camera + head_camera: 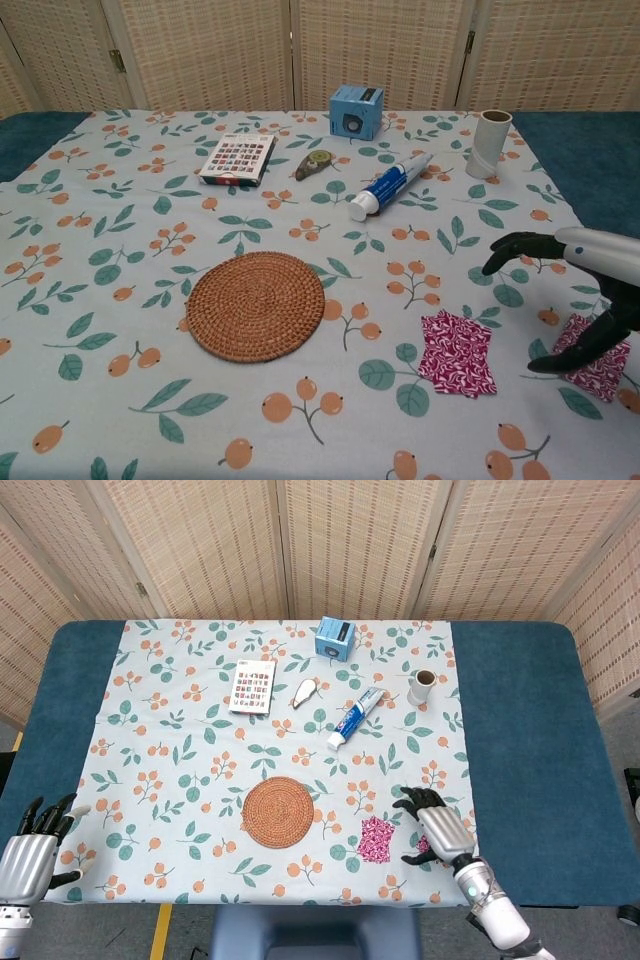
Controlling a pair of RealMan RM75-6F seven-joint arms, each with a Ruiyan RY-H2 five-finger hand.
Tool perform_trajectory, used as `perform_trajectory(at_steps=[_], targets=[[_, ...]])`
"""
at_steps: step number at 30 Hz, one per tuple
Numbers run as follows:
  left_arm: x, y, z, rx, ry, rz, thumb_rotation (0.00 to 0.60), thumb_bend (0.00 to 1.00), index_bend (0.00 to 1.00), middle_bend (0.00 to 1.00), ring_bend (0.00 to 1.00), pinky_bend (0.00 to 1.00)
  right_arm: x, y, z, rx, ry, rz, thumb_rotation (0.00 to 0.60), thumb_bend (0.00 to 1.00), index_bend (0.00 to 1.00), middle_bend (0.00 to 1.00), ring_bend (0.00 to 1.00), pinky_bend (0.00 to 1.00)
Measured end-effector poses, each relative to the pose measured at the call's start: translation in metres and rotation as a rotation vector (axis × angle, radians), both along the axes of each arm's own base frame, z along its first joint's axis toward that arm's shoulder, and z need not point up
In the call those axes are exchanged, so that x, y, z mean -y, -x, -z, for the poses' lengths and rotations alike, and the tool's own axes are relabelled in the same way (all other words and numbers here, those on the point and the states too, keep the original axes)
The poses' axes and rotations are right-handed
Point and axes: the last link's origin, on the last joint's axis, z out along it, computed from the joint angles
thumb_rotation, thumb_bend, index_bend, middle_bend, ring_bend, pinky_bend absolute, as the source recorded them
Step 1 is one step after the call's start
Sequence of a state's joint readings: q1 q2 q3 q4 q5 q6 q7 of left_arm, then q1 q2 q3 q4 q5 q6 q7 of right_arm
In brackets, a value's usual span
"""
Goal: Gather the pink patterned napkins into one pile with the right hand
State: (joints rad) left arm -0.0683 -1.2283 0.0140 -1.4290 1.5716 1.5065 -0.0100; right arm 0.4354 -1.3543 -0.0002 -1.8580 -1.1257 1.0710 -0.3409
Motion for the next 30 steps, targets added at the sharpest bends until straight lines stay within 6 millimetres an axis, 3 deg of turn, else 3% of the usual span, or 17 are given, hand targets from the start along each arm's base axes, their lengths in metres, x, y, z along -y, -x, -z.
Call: perform_trajectory(at_steps=[4,8,18,30], targets=[[0.001,-0.002,0.001,-0.001,0.003,0.001,0.600,0.21,0.26,0.13,0.20,0.00,0.001,0.005,-0.020,-0.127,0.015,-0.061,0.584,0.12,0.22,0.09,0.00,0.00],[0.002,-0.003,0.002,-0.003,0.008,0.002,0.600,0.21,0.26,0.13,0.20,0.00,-0.003,0.012,-0.030,-0.158,0.044,-0.013,0.582,0.12,0.23,0.09,0.00,0.00],[0.003,-0.003,0.003,0.000,0.011,0.006,0.600,0.21,0.26,0.13,0.20,0.00,-0.017,0.039,-0.028,-0.174,0.060,0.142,0.577,0.12,0.25,0.10,0.00,0.00],[0.006,-0.002,0.003,0.002,0.011,0.002,0.600,0.21,0.26,0.13,0.20,0.00,-0.030,0.056,-0.029,-0.137,0.001,0.231,0.568,0.12,0.28,0.10,0.00,0.00]])
